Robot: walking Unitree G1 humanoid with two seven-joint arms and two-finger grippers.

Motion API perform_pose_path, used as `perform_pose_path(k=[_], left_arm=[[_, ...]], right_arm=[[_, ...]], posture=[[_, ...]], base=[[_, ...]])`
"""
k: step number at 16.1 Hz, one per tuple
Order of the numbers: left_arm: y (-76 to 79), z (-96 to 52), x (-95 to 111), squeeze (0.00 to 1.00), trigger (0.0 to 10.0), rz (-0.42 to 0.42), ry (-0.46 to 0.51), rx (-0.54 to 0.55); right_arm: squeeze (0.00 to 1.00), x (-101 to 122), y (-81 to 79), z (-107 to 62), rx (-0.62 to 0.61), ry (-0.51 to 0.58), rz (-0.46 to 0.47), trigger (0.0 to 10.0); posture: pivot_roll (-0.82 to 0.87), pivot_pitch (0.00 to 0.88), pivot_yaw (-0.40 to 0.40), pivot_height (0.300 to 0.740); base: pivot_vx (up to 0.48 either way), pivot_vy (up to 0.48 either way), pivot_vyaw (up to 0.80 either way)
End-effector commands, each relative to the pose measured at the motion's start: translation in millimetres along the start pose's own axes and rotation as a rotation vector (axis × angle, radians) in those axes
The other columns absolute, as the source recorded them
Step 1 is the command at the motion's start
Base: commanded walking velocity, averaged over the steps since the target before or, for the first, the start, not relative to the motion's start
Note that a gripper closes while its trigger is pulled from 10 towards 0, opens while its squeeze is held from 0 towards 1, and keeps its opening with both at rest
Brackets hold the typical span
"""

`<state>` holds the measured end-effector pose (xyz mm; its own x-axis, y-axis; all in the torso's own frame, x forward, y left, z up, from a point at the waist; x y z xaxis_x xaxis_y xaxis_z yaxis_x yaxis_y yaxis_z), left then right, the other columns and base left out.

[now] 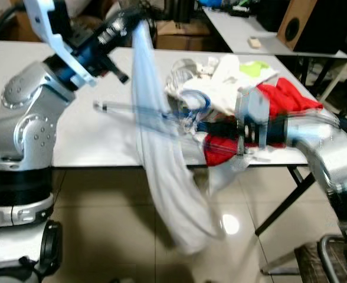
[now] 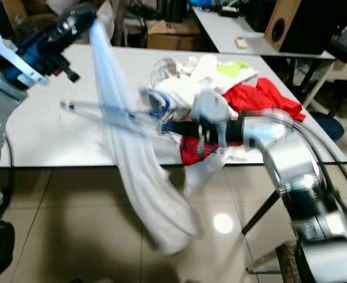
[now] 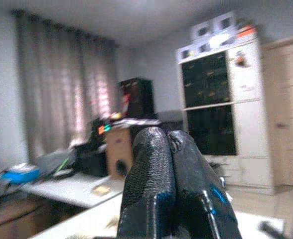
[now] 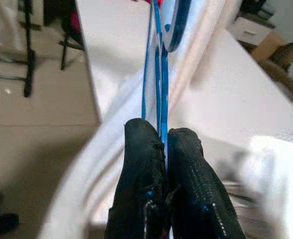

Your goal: Hang hanger

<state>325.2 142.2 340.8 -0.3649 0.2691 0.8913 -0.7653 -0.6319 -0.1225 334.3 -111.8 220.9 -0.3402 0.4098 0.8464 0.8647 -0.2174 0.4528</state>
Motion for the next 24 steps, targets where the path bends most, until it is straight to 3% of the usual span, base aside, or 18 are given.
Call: perform_pose_path(k=[1, 3, 5, 7, 9, 10, 11, 12, 14, 17, 18, 20, 21, 22, 23, 24], left_arm=[[10.9, 6.6, 12, 0.00, 10.0, 0.003, 0.039, -0.067], [10.4, 4.7, 27, 0.00, 10.0, -0.018, 0.105, -0.069], [9.6, 3.1, 39, 0.00, 10.0, -0.033, 0.152, -0.075], [4.0, 0.8, 62, 0.00, 10.0, -0.030, 0.251, -0.049], [-0.2, 0.5, 71, 0.00, 10.0, -0.019, 0.280, -0.021], [-3.8, -0.4, 77, 0.00, 10.0, -0.029, 0.302, 0.001], [-5.4, -2.0, 76, 0.00, 10.0, -0.037, 0.293, 0.008], [-5.8, -2.7, 70, 0.00, 10.0, -0.041, 0.268, 0.011], [-6.8, -3.0, 60, 0.00, 10.0, -0.062, 0.239, 0.022], [-6.9, 1.3, 27, 0.00, 10.0, -0.074, 0.124, 0.089], [-7.5, 0.9, 18, 0.00, 10.0, -0.072, 0.093, 0.109], [-14.5, -2.1, -21, 0.00, 10.0, -0.079, -0.068, 0.221], [-23.5, -9.7, -57, 0.00, 10.0, -0.004, -0.247, 0.331], [-27.9, -13.6, -68, 0.00, 10.0, 0.038, -0.316, 0.380], [-39.9, -25.4, -91, 0.00, 10.0, 0.147, -0.450, 0.481], [-44.9, -32.6, -103, 0.00, 10.0, 0.216, -0.514, 0.513]], right_arm=[[0.00, -4, 15.5, -4.9, -0.003, -0.055, -0.043, 10.0], [0.00, 8, 40.9, -2.1, -0.005, -0.075, -0.114, 10.0], [0.00, 15, 55.0, 0.9, 0.007, -0.096, -0.158, 10.0], [0.00, 48, 98.8, 6.4, -0.237, -0.084, -0.318, 10.0], [0.00, 88, 128.1, -2.7, -0.498, 0.033, -0.407, 10.0], [0.00, 136, 151.0, -28.4, -0.790, 0.164, -0.556, 10.0], [0.00, 160, 157.2, -45.3, -0.926, 0.213, -0.674, 10.0], [0.00, 164, 153.8, -44.0, -0.916, 0.207, -0.755, 10.0], [0.00, 156, 147.0, -31.8, -0.856, 0.199, -0.787, 10.0], [0.00, 76, 108.7, 15.9, -0.520, 0.104, -0.656, 10.0], [0.00, 57, 98.9, 22.1, -0.441, 0.078, -0.590, 10.0], [0.00, 8, 65.6, 31.7, -0.227, 0.026, -0.423, 10.0], [0.00, -12, 41.9, 30.6, -0.094, 0.023, -0.339, 10.0], [0.00, -17, 34.3, 29.0, -0.056, 0.029, -0.325, 10.0], [0.00, -23, 22.2, 21.8, -0.001, 0.046, -0.275, 10.0], [0.00, -24, 16.5, 16.7, 0.025, 0.055, -0.250, 10.0]], posture=[[-0.13, 0.000, -0.060, 0.740], [-0.13, 0.000, -0.061, 0.740], [-0.13, 0.000, -0.059, 0.740], [-0.12, 0.000, -0.067, 0.740], [-0.11, 0.000, -0.076, 0.740], [-0.11, 0.000, -0.077, 0.740], [-0.11, 0.000, -0.077, 0.740], [-0.11, 0.000, -0.076, 0.740], [-0.11, 0.000, -0.071, 0.740], [-0.11, 0.000, -0.065, 0.740], [-0.11, 0.000, -0.062, 0.740], [-0.12, 0.000, -0.053, 0.740], [-0.12, 0.000, -0.052, 0.740], [-0.12, 0.000, -0.052, 0.740], [-0.12, 0.000, -0.051, 0.740], [-0.12, 0.000, -0.051, 0.740]], base=[[0.352, 0.000, 0.00], [0.351, 0.000, 0.00], [0.352, 0.000, 0.00], [0.352, 0.000, 0.00], [0.369, 0.000, 0.00], [0.368, 0.000, 0.00], [0.371, 0.000, 0.00], [0.371, 0.000, 0.00], [0.364, 0.000, 0.00], [0.226, 0.000, 0.00], [0.000, 0.000, 0.00], [0.000, 0.000, 0.00], [0.000, 0.000, 0.00], [0.000, 0.000, 0.00], [0.000, 0.000, 0.00], [0.000, 0.000, 0.00]])
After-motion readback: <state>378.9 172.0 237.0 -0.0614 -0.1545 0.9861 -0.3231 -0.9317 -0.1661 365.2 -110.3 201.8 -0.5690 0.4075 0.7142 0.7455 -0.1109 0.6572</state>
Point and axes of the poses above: a point about 5 cm out from each wrist's last joint towards the gripper, its own z axis pointing out of the wrist towards the gripper, its own x axis along the axis of the wrist's last joint, y = z × x, the point moved 3 cm from there along z, pointing out of the wrist towards the gripper, and after that the axes turned 5 degrees about -z, right-handed, at the moved point
